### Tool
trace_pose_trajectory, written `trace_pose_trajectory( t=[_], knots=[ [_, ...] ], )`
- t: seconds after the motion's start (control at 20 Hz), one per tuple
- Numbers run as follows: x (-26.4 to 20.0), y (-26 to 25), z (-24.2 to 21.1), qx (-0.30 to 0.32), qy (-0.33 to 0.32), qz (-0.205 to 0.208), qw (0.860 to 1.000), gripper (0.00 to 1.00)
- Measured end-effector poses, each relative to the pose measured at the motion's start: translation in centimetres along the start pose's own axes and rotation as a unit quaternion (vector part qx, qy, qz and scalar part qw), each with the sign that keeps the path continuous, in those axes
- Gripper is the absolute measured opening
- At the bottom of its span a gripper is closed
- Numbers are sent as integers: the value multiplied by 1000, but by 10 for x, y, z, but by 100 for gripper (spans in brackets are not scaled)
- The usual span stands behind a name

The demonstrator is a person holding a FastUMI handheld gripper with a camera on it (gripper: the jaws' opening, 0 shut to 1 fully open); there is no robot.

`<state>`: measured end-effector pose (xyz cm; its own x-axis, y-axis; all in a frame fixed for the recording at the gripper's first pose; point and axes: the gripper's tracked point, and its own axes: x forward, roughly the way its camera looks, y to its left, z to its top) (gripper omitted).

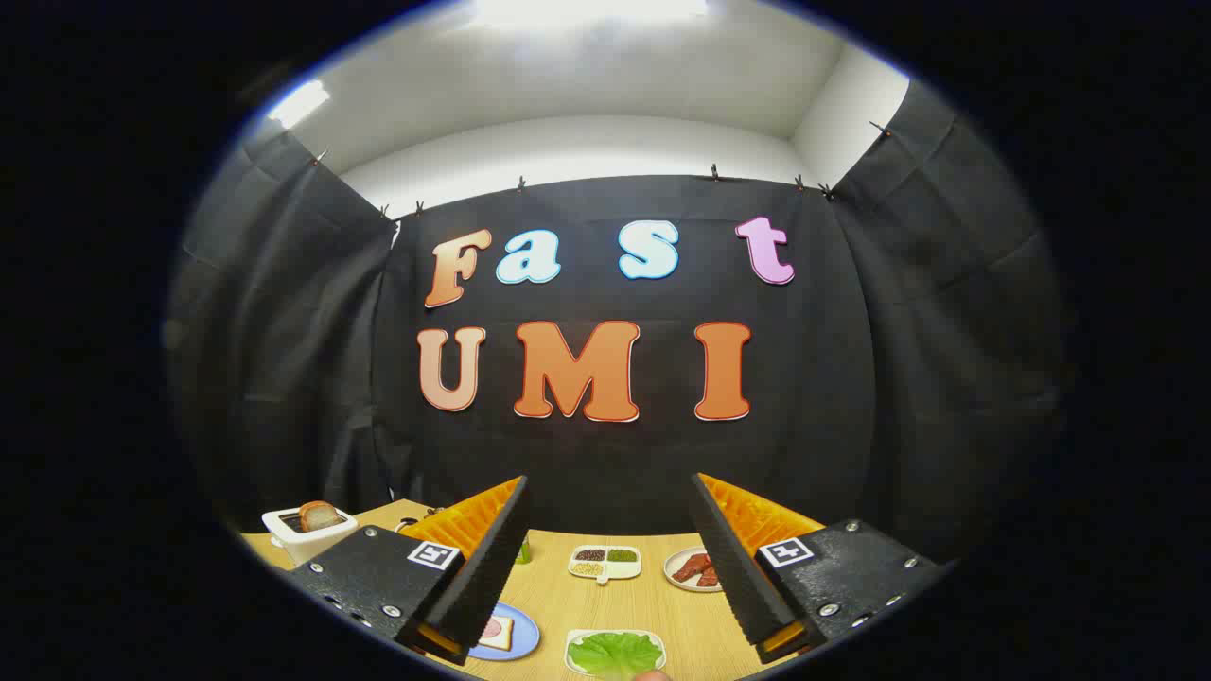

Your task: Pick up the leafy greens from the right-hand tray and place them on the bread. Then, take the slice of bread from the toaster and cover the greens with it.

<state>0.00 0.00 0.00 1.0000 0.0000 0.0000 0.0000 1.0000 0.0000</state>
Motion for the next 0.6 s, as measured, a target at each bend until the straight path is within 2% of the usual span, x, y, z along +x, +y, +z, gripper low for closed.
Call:
trace_pose_trajectory(
  t=[0.6],
  knots=[
    [6,21,0,9,14,41,999,99]
  ],
)
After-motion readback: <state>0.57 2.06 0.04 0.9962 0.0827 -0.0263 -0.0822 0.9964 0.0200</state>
